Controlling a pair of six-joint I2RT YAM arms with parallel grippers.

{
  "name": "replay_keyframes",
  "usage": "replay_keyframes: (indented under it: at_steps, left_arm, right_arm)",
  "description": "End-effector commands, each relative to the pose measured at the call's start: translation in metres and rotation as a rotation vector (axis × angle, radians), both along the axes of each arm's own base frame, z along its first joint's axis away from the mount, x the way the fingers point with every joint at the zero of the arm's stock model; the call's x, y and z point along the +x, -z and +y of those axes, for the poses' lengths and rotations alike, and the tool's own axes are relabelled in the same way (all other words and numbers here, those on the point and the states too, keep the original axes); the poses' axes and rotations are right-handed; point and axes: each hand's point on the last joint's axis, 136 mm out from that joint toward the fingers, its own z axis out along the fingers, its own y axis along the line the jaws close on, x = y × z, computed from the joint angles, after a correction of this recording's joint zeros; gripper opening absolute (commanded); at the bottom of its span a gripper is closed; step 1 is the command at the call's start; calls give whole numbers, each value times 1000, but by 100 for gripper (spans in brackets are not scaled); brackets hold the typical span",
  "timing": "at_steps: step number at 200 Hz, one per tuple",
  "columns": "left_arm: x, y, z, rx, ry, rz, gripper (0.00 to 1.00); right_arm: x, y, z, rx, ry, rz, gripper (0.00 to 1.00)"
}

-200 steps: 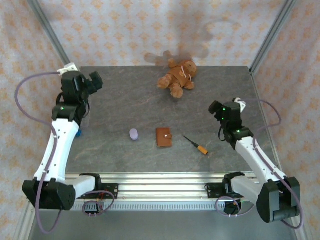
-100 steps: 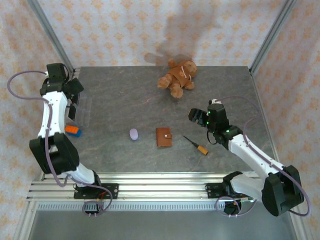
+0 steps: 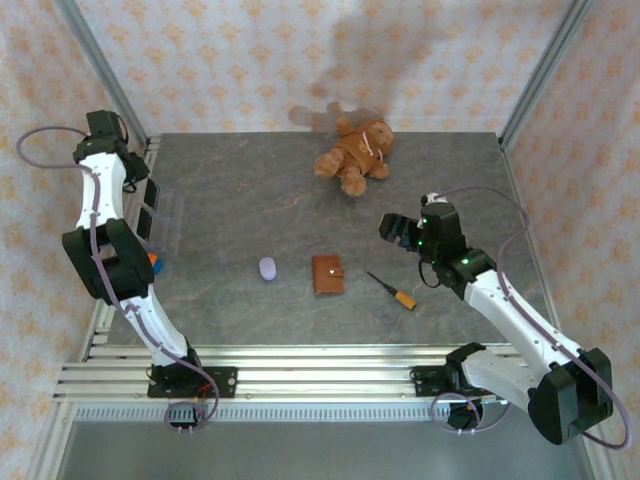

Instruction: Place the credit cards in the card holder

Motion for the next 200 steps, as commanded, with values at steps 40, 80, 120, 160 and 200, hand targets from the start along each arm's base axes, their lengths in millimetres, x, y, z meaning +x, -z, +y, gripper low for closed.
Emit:
replay_keyframes:
  at_steps: [40,80,120,160,200]
  left_arm:
    - [-8,23,28,-52,-57,46,39]
    - [-2,44,27,-95,-10,72,44]
    - [-1,57,25,-111,29,117,45]
    - [1,64,25,-127,50,139,45]
    - [8,69,20,-165,87,141,43]
  right_arm:
    - [-6,-13,0,2,-8,0,92]
    - [-8,-14,0,1,-7,12,91]
    - [-9,-16,-5,-21,3,8,91]
    - [-10,-14,-5,-13,11,9,91]
    - [-11,-16,-8,-23,18,1,91]
